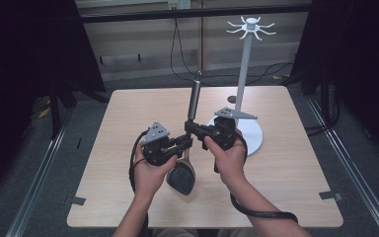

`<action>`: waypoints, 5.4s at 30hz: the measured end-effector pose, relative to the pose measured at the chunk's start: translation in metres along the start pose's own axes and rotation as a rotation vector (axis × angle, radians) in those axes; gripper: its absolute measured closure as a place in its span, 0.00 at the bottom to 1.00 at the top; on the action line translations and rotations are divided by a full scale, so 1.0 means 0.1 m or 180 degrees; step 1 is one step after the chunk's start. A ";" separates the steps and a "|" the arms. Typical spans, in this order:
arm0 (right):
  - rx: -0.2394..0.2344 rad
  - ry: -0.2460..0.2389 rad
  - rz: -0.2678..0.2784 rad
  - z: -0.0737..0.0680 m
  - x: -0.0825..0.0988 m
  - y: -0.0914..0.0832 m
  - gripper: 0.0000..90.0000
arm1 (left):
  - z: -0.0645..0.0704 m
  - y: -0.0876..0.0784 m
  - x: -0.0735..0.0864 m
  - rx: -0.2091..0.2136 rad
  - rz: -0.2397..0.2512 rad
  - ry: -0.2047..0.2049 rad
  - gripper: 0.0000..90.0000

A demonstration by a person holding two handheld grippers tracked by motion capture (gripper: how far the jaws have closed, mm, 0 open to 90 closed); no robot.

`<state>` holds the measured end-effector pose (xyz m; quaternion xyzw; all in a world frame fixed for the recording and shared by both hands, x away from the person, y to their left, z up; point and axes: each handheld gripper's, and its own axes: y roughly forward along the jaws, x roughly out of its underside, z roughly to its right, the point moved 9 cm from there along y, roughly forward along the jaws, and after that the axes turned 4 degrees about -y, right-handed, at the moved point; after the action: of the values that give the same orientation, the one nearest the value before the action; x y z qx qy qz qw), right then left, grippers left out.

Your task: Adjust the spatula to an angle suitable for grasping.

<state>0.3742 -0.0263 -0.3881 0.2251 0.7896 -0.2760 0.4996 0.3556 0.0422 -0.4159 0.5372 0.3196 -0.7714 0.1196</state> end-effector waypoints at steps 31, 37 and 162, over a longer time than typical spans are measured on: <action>0.0085 -0.0417 -0.0011 0.25 -0.19 -0.27 0.98 | -0.46 0.11 0.34 -0.0263 -0.0255 -0.0190 0.06; 0.0087 -0.0434 -0.0013 0.28 -0.22 -0.30 0.98 | -0.56 0.13 0.47 -0.0327 -0.0389 -0.0224 0.06; 0.0512 -0.0468 0.0096 0.91 -0.75 -0.66 0.97 | -0.80 0.09 0.90 -0.0358 -0.0760 -0.0152 0.03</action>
<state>0.4227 -0.1420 -0.3372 0.2555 0.7227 -0.3467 0.5406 0.3852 0.0996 -0.5185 0.4692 0.4211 -0.7736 0.0644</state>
